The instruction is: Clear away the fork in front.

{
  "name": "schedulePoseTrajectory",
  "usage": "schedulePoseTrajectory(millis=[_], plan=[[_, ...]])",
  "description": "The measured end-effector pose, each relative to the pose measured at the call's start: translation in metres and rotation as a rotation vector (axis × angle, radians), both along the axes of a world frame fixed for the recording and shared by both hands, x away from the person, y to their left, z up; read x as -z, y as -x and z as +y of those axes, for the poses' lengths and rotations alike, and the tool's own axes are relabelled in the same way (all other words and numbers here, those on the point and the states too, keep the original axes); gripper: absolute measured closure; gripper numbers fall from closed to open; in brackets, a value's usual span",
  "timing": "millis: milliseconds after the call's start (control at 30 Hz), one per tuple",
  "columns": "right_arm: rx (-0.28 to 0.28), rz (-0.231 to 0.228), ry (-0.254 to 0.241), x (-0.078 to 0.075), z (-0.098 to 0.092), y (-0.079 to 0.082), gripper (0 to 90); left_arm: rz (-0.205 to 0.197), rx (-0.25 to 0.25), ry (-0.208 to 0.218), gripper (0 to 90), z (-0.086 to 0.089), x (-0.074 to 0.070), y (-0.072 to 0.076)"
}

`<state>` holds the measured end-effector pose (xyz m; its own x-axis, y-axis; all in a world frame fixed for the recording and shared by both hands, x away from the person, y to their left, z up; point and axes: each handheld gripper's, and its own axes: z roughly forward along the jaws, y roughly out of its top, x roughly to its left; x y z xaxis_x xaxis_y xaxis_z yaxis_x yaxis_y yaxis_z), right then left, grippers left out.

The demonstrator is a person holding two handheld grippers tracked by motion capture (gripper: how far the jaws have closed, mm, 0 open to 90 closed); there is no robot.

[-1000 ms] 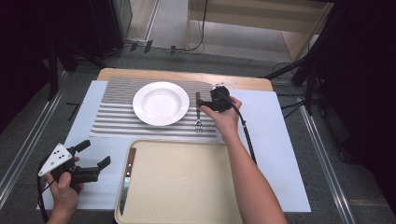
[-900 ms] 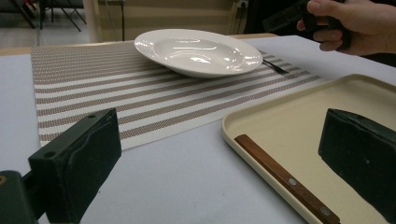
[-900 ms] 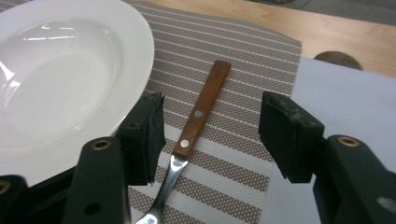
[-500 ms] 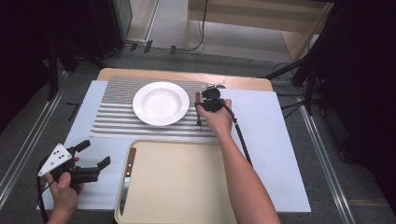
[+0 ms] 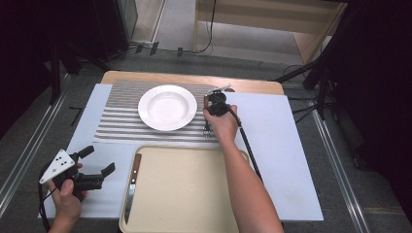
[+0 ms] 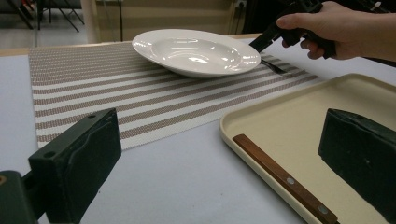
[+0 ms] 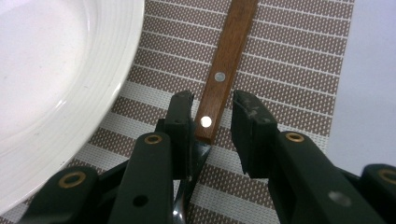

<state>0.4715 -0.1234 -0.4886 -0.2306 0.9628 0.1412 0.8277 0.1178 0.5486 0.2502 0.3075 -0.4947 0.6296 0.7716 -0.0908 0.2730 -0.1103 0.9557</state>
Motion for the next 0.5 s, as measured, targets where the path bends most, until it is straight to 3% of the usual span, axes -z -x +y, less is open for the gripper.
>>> schedulePoseTrajectory(millis=[367, 500], plan=[[0.010, -0.006, 0.040, 0.006, 0.008, -0.002, 67.9, 0.000, 0.000, -0.001, 0.0, 0.000, 0.000, 0.000], [0.055, -0.029, 0.090, 0.008, 0.016, 0.001, 71.9, 0.000, 0.000, -0.002, 0.0, -0.001, 0.000, 0.000]])
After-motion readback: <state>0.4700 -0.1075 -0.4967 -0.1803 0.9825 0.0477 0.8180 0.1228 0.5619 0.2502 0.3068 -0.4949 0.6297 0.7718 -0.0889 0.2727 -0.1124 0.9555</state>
